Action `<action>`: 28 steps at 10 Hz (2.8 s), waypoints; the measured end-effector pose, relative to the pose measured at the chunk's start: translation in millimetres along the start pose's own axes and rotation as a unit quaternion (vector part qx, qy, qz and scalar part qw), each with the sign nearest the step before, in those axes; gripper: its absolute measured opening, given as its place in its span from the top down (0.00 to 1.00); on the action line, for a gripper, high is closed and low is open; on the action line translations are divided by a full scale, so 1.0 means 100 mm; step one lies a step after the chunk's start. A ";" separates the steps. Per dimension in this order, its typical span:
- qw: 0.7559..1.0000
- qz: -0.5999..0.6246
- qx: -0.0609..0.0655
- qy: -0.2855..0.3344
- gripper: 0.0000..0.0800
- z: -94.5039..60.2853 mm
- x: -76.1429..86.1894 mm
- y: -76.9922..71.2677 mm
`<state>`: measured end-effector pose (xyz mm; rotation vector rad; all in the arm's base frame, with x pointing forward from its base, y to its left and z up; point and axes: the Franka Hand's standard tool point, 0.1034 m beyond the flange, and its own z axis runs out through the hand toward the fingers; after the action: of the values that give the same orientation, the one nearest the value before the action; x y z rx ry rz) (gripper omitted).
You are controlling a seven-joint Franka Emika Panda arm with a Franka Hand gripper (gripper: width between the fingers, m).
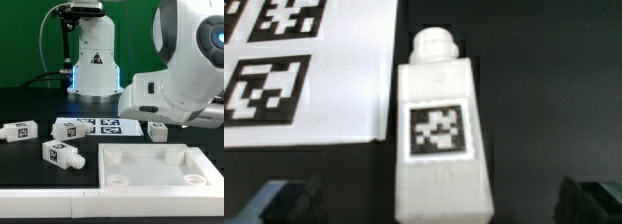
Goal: Assemble square table
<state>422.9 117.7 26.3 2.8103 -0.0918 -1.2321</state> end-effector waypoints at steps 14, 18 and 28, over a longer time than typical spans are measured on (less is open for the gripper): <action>0.998 -0.020 -0.040 -0.054 0.19 0.16 -0.03 -0.02; 0.997 -0.001 -0.039 -0.062 0.19 0.26 0.01 0.05; 0.997 -0.026 0.020 0.066 0.64 -0.55 0.06 0.21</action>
Offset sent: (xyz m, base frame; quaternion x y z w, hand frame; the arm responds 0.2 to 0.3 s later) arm 0.0083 0.0135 -0.0141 0.0128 -0.0354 -0.1534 0.9874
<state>466.5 98.3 60.6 2.9371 -0.0358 -1.0631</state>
